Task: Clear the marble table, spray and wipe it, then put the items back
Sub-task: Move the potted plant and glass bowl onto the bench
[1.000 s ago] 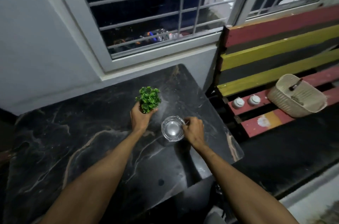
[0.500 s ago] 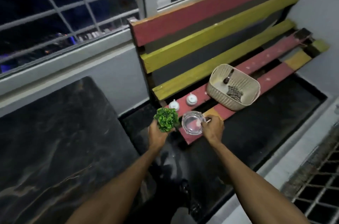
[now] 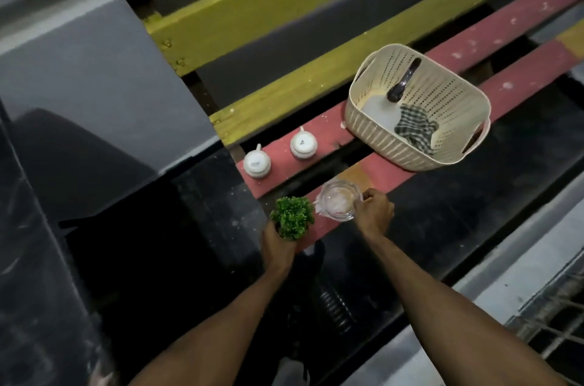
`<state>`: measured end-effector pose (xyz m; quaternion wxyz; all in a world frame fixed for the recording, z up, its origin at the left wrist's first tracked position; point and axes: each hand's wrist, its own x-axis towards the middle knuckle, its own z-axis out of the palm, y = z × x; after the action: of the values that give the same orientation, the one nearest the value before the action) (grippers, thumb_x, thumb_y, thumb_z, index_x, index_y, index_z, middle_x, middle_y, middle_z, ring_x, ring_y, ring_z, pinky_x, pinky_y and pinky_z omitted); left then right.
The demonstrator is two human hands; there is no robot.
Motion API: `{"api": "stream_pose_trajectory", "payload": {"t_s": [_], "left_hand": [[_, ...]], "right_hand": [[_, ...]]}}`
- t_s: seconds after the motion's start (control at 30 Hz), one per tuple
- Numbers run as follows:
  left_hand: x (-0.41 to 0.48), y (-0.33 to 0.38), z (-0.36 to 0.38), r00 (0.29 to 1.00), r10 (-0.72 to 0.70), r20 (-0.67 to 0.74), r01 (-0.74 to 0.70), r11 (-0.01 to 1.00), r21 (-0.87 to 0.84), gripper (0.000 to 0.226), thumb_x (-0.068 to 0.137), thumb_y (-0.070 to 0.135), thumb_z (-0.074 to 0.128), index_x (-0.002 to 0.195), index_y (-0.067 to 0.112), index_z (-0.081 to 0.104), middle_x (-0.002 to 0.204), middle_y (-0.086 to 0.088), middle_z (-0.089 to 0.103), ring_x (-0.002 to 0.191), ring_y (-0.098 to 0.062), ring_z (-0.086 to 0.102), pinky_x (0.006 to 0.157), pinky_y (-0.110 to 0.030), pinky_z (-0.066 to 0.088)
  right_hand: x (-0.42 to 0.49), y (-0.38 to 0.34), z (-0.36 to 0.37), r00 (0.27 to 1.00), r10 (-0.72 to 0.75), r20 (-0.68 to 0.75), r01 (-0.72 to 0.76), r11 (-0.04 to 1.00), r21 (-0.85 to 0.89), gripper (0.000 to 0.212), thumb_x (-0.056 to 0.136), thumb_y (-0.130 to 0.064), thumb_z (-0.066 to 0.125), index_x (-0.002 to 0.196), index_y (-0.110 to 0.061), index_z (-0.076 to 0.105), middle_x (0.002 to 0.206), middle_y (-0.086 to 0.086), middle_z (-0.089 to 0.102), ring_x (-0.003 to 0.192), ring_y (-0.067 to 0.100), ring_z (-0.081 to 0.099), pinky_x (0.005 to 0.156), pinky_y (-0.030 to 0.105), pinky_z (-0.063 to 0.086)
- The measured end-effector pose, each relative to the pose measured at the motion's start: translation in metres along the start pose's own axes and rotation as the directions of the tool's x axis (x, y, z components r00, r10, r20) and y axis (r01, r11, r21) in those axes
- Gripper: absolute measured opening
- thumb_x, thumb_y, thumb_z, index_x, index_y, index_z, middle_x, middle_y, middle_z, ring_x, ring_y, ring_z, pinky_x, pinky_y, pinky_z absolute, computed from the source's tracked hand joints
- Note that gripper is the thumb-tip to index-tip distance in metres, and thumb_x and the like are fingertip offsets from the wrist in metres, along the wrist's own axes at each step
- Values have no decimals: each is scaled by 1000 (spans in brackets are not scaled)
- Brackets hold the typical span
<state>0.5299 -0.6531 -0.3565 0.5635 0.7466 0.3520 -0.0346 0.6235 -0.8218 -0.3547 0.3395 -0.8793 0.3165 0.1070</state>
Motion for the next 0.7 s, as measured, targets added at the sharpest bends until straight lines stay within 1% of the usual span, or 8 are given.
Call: {"api": "stream_pose_trajectory", "payload": {"t_s": [0.17,0.2,0.27,0.33,0.43,0.53,0.57,0.7], "left_hand": [[9,-12,15,996,91,-24,-89,993,78,37,74,15,89,106,15,72,103,-1,74,91,7,67,80,-9,50],[10,-13,16,996,91,-26,-88,992,89,39,73,14,89,108,13,71,106,-3,74,96,2,68,86,-16,53],[12,-15,18,998,67,-17,-65,992,109,48,73,15,88,116,7,69,114,-9,72,107,-23,68,96,-39,55],[12,-18,18,998,63,7,-64,990,130,51,73,14,88,120,7,68,116,-10,71,111,-30,66,98,-48,54],[12,-16,17,996,72,46,-78,985,155,55,69,26,90,117,10,69,117,-7,70,112,-29,65,98,-43,54],[11,-8,12,991,106,85,-119,980,159,77,60,57,81,119,10,69,117,-6,69,111,-26,65,98,-43,54],[10,-8,10,989,113,98,-128,979,161,79,59,58,81,121,10,69,118,-5,69,112,-26,64,99,-44,53],[4,-15,-7,982,104,158,-121,987,102,89,55,27,100,132,13,58,127,-6,63,120,-25,60,102,-43,51]], "right_hand": [[13,19,13,998,-58,27,58,998,-26,6,81,-9,64,76,-10,67,89,19,73,87,42,65,72,39,50],[13,19,14,998,-59,31,59,998,-18,5,81,-8,65,77,-10,67,90,18,74,88,41,65,72,37,50],[13,20,14,997,-58,50,58,998,-2,4,80,-7,67,77,-10,66,89,16,74,88,39,66,71,34,48],[14,21,12,996,-57,73,57,998,8,3,78,-10,70,78,-10,66,89,14,74,88,37,67,71,33,47],[17,22,9,990,-51,134,52,999,0,14,77,-19,75,85,-10,68,91,15,75,89,36,69,75,33,50],[18,22,4,984,-54,171,56,998,-6,23,78,-26,76,94,-11,68,98,14,75,96,36,68,80,35,52],[17,21,3,984,-58,170,61,998,-14,25,79,-27,76,97,-12,67,102,14,74,99,36,67,82,35,51],[0,16,-6,989,-93,111,98,994,-41,35,82,-28,75,112,-14,65,115,10,68,108,33,64,86,38,51]]}}
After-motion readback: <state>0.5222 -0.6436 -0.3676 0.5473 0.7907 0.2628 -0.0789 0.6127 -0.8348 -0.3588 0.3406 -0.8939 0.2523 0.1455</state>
